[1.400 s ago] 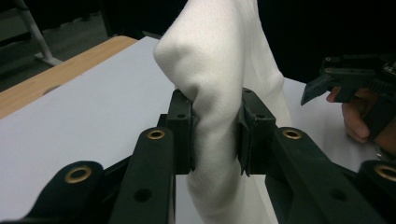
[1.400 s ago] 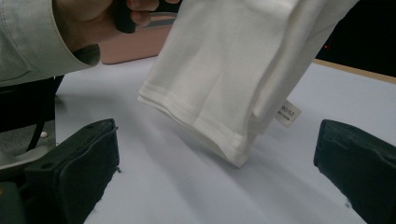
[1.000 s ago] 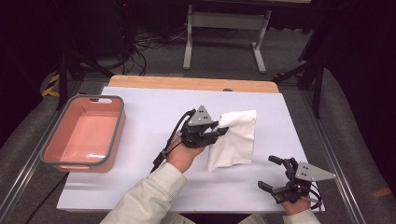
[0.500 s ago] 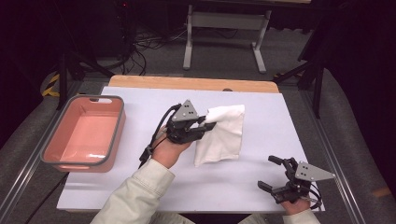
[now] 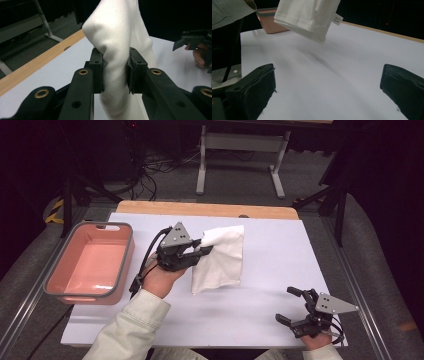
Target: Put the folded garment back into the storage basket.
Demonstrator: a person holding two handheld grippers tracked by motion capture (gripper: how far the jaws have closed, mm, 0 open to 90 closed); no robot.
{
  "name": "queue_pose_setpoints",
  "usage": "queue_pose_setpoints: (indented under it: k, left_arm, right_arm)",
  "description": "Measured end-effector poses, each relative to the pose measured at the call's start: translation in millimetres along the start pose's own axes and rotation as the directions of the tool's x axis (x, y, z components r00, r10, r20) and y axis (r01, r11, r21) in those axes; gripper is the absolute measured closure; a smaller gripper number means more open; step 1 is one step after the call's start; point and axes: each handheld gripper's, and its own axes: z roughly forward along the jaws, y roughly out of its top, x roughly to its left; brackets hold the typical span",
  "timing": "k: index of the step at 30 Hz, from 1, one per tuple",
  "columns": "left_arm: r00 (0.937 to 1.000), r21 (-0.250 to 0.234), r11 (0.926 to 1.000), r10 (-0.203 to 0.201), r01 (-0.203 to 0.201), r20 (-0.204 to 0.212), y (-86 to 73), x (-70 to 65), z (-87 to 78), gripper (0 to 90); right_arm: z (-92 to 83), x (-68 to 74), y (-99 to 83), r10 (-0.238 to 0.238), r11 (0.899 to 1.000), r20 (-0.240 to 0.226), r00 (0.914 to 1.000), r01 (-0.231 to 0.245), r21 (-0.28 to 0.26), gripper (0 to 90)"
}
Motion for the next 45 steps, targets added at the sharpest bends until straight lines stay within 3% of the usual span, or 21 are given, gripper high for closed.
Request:
queue_pose_setpoints:
  k: [13, 18, 26, 32, 36, 45]
  left_arm:
    - [0.9981, 0.003, 0.9999, -0.010, 0.010, -0.060, -4.4, 13.1, -31.2, 70.5]
    - [0.9942, 0.014, 0.9997, -0.016, 0.018, -0.106, -8.5, 22.4, -49.5, 70.5]
    - [0.9893, 0.010, 0.9994, -0.032, 0.033, -0.143, -13.1, 31.9, -70.2, 70.5]
    - [0.9825, 0.006, 0.9988, -0.046, 0.048, -0.181, -18.0, 39.2, -89.3, 70.4]
    - [0.9774, 0.030, 0.9987, -0.034, 0.041, -0.209, -20.6, 41.7, -98.4, 70.5]
    - [0.9660, 0.021, 0.9979, -0.054, 0.061, -0.253, -28.5, 49.8, -121.1, 70.4]
  right_arm:
    - [0.3, 0.2, 0.0, 0.000, 1.000, 0.004, 1.0000, 0.000, 0.002, 0.7]
    - [0.6, -0.2, -0.5, 0.002, 1.000, 0.006, 1.0000, -0.002, 0.006, 0.8]
    - [2.0, -0.3, -1.1, 0.004, 1.000, 0.006, 1.0000, -0.004, 0.011, 0.8]
    - [2.0, -0.8, -1.6, 0.005, 1.000, 0.007, 1.0000, -0.006, 0.010, 0.8]
    - [1.8, -1.0, -2.0, 0.010, 1.000, 0.007, 0.9999, -0.010, 0.010, 0.8]
    - [2.8, -1.1, -2.3, 0.014, 1.000, 0.008, 0.9999, -0.014, 0.015, 0.8]
